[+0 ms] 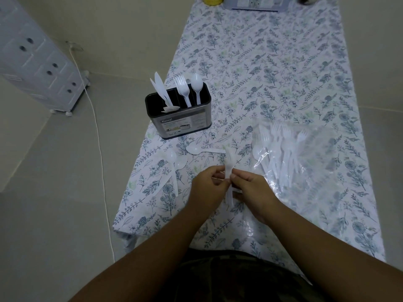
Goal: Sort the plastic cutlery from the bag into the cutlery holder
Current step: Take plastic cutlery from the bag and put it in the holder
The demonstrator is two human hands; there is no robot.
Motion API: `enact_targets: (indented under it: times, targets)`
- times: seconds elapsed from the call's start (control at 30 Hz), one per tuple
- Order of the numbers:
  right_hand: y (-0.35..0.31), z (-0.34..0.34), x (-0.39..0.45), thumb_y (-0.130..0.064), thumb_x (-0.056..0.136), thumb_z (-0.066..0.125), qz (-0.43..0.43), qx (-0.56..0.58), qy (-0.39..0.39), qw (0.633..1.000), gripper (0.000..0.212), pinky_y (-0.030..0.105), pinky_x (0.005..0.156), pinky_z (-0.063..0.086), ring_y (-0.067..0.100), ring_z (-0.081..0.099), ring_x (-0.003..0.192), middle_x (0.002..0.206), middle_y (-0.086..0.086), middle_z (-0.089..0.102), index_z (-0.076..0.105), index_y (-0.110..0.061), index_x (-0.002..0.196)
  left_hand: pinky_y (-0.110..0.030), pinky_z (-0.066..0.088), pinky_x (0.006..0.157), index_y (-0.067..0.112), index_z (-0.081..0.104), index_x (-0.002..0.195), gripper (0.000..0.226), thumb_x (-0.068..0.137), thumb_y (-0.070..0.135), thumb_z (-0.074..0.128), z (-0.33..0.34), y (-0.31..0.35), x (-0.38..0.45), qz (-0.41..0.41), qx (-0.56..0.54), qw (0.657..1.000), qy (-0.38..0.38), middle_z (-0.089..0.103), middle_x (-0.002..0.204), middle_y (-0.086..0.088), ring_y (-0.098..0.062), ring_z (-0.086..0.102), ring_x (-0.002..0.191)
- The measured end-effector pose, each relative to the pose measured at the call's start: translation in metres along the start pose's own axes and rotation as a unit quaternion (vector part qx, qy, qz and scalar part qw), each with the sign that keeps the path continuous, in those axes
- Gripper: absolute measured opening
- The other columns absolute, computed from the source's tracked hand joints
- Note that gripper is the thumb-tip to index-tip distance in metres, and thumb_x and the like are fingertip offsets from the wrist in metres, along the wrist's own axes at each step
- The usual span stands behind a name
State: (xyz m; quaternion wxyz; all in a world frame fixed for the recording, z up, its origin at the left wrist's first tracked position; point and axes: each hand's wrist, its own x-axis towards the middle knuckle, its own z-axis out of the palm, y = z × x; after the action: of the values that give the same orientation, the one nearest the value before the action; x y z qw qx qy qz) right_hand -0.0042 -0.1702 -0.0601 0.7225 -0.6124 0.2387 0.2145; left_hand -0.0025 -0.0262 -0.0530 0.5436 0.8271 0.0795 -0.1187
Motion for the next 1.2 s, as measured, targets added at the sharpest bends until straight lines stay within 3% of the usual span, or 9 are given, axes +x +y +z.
enact_targets:
  times: [0.1, 0.27, 0.37, 0.5, 0.67, 0.77, 0.9, 1.03, 1.2]
  targets:
    - [-0.002, 0.004, -0.001, -0.004, 0.099, 0.060, 0.000, 0.007, -0.003, 1.000, 0.023, 0.042, 0.090, 0.060, 0.028, 0.074, 0.102, 0.103, 0.011, 0.078, 0.079, -0.017, 0.098, -0.016, 0.058, 0.068, 0.019, 0.069, 0.121, 0.034, 0.088, 0.023, 0.074, -0.005, -0.002, 0.001, 0.009, 0.009, 1.000, 0.005, 0.073, 0.096, 0.008, 0.001, 0.069, 0.080]
    - [-0.003, 0.014, 0.006, -0.008, 0.093, 0.071, -0.068, -0.113, 0.042, 0.990, 0.023, 0.047, 0.092, 0.060, 0.021, 0.075, 0.096, 0.101, 0.003, 0.077, 0.076, -0.010, 0.115, -0.002, 0.047, 0.068, 0.012, 0.068, 0.122, 0.031, 0.091, 0.014, 0.070, -0.015, -0.002, 0.001, 0.061, 0.049, 0.996, 0.029, 0.072, 0.105, -0.001, 0.011, 0.063, 0.078]
    - [-0.017, 0.025, 0.008, -0.007, 0.093, 0.070, -0.127, -0.164, 0.028, 0.978, 0.015, 0.049, 0.089, 0.061, 0.026, 0.075, 0.091, 0.092, 0.006, 0.079, 0.080, -0.014, 0.101, 0.000, 0.044, 0.074, 0.008, 0.069, 0.122, 0.032, 0.090, 0.009, 0.070, -0.023, 0.003, 0.005, 0.093, 0.080, 0.989, 0.078, 0.069, 0.108, -0.006, 0.008, 0.058, 0.081]
    - [-0.063, 0.048, 0.013, -0.007, 0.093, 0.069, -0.217, -0.184, 0.008, 0.958, 0.022, 0.048, 0.089, 0.061, 0.018, 0.076, 0.088, 0.091, -0.001, 0.079, 0.079, -0.026, 0.099, -0.001, 0.044, 0.077, 0.014, 0.071, 0.121, 0.029, 0.092, 0.012, 0.069, -0.052, 0.036, 0.023, 0.153, 0.087, 0.975, 0.134, 0.070, 0.101, 0.006, 0.006, 0.059, 0.082]
    - [-0.148, 0.082, 0.025, -0.009, 0.092, 0.072, -0.315, -0.163, 0.003, 0.935, 0.021, 0.041, 0.092, 0.060, 0.012, 0.075, 0.091, 0.095, -0.010, 0.078, 0.078, -0.018, 0.110, -0.007, 0.052, 0.079, 0.010, 0.072, 0.120, 0.029, 0.091, 0.006, 0.069, -0.105, 0.105, 0.065, 0.195, 0.035, 0.967, 0.161, 0.074, 0.102, 0.005, 0.009, 0.066, 0.085]
    - [-0.188, 0.101, 0.041, -0.010, 0.092, 0.071, -0.347, -0.152, 0.005, 0.925, 0.017, 0.043, 0.089, 0.061, 0.014, 0.075, 0.090, 0.093, -0.007, 0.078, 0.079, -0.017, 0.105, -0.016, 0.057, 0.078, 0.012, 0.071, 0.115, 0.028, 0.088, 0.008, 0.074, -0.133, 0.134, 0.096, 0.198, 0.027, 0.964, 0.173, 0.075, 0.096, 0.005, 0.003, 0.070, 0.082]
    - [-0.206, 0.118, 0.069, -0.011, 0.088, 0.073, -0.346, -0.159, 0.008, 0.925, 0.016, 0.046, 0.089, 0.061, 0.016, 0.075, 0.092, 0.093, -0.003, 0.078, 0.078, -0.024, 0.095, -0.007, 0.052, 0.068, 0.014, 0.070, 0.107, 0.022, 0.087, 0.008, 0.074, -0.153, 0.144, 0.124, 0.175, 0.053, 0.970, 0.161, 0.072, 0.085, 0.008, 0.009, 0.065, 0.069]
    - [-0.197, 0.123, 0.091, -0.011, 0.088, 0.074, -0.328, -0.197, 0.026, 0.923, 0.015, 0.044, 0.080, 0.062, 0.015, 0.070, 0.075, 0.082, -0.003, 0.076, 0.078, -0.024, 0.092, -0.007, 0.046, 0.059, 0.016, 0.068, 0.097, 0.013, 0.087, 0.007, 0.070, -0.151, 0.134, 0.137, 0.136, 0.072, 0.976, 0.153, 0.065, 0.074, 0.014, 0.012, 0.058, 0.058]
    - [-0.182, 0.122, 0.102, -0.017, 0.091, 0.073, -0.300, -0.336, 0.062, 0.890, 0.009, 0.034, 0.072, 0.058, 0.020, 0.071, 0.075, 0.081, 0.000, 0.076, 0.081, -0.018, 0.094, -0.028, 0.049, 0.067, 0.012, 0.068, 0.081, 0.006, 0.086, 0.011, 0.065, -0.143, 0.124, 0.155, 0.034, 0.257, 0.956, 0.137, 0.061, 0.073, 0.001, -0.020, 0.063, 0.076]
